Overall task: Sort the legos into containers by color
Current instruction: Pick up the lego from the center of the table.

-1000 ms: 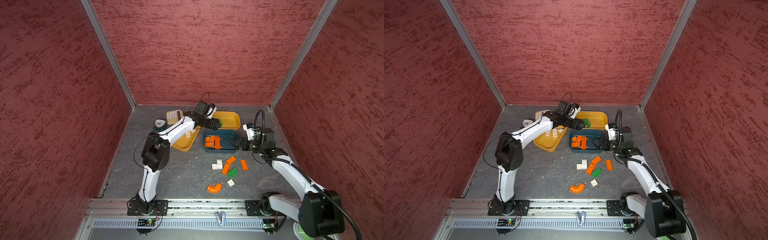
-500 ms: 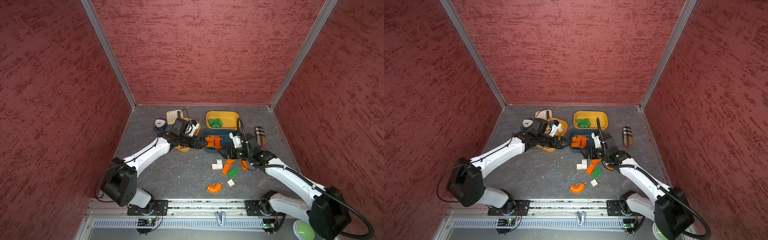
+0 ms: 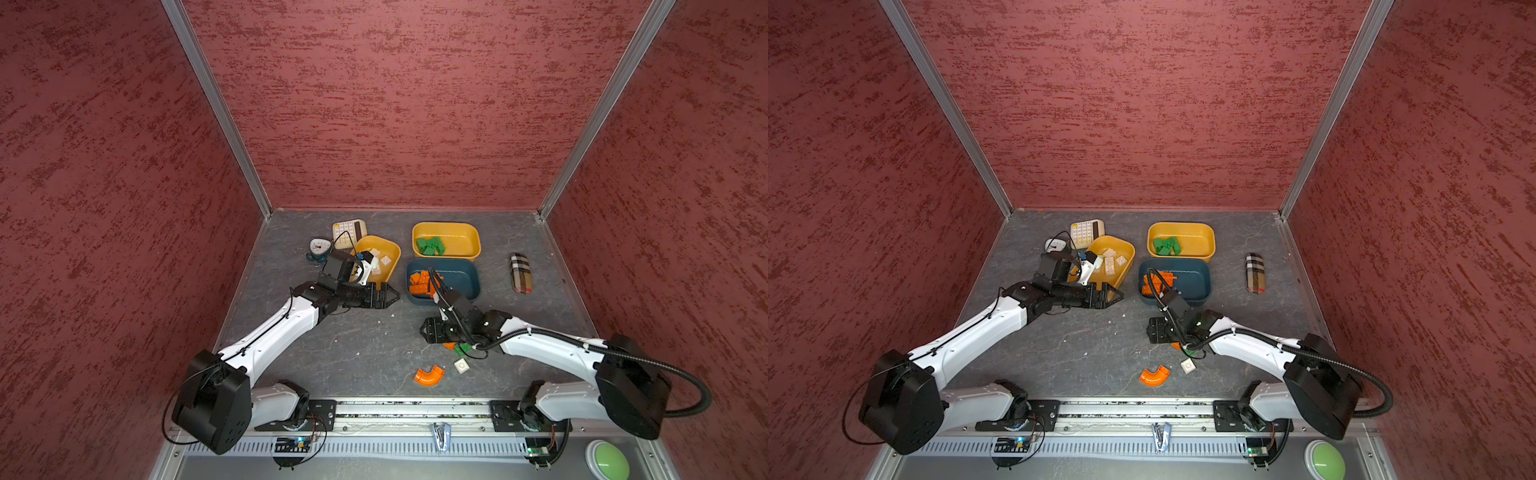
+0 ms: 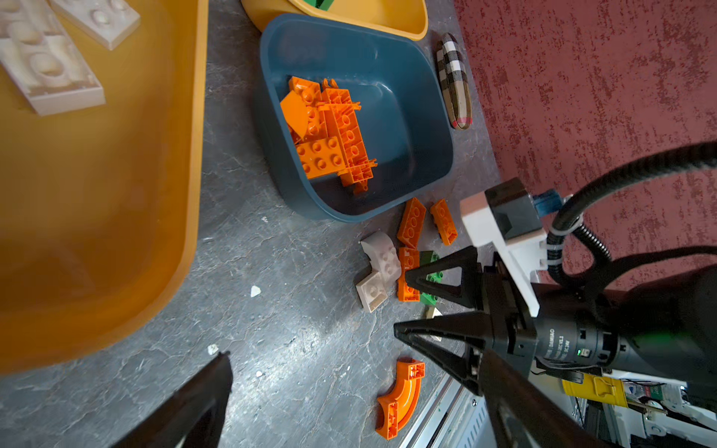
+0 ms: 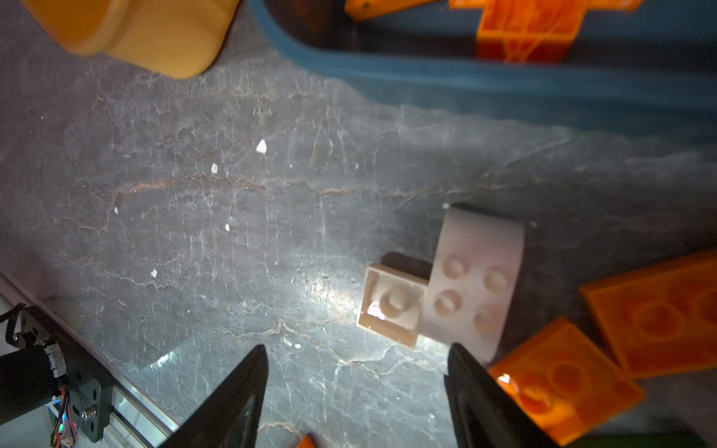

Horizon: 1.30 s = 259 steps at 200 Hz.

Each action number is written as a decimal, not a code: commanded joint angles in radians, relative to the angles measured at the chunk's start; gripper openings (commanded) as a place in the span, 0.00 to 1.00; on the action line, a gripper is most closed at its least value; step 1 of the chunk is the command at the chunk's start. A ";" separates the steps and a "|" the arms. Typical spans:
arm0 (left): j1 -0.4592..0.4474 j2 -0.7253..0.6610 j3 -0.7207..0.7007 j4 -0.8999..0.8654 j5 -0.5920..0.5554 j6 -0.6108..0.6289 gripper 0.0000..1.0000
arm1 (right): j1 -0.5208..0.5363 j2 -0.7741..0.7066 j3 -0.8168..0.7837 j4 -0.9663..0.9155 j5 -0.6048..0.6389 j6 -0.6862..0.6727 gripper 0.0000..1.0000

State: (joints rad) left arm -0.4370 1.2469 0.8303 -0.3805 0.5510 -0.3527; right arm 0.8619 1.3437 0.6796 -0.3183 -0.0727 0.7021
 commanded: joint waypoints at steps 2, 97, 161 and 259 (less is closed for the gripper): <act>0.022 -0.027 -0.021 0.019 0.023 -0.002 1.00 | 0.049 0.032 0.026 0.020 0.034 0.069 0.73; 0.063 -0.067 -0.068 -0.005 0.023 0.012 0.99 | 0.077 0.157 0.065 -0.006 0.110 0.057 0.69; 0.074 -0.072 -0.076 -0.013 0.026 0.021 0.99 | 0.077 0.221 0.126 -0.022 0.180 0.023 0.67; 0.078 -0.053 -0.085 -0.007 0.036 0.034 0.99 | 0.077 0.262 0.189 -0.081 0.266 -0.072 0.72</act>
State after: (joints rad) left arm -0.3664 1.1912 0.7506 -0.3885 0.5724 -0.3431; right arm 0.9344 1.5852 0.8299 -0.3874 0.1436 0.6731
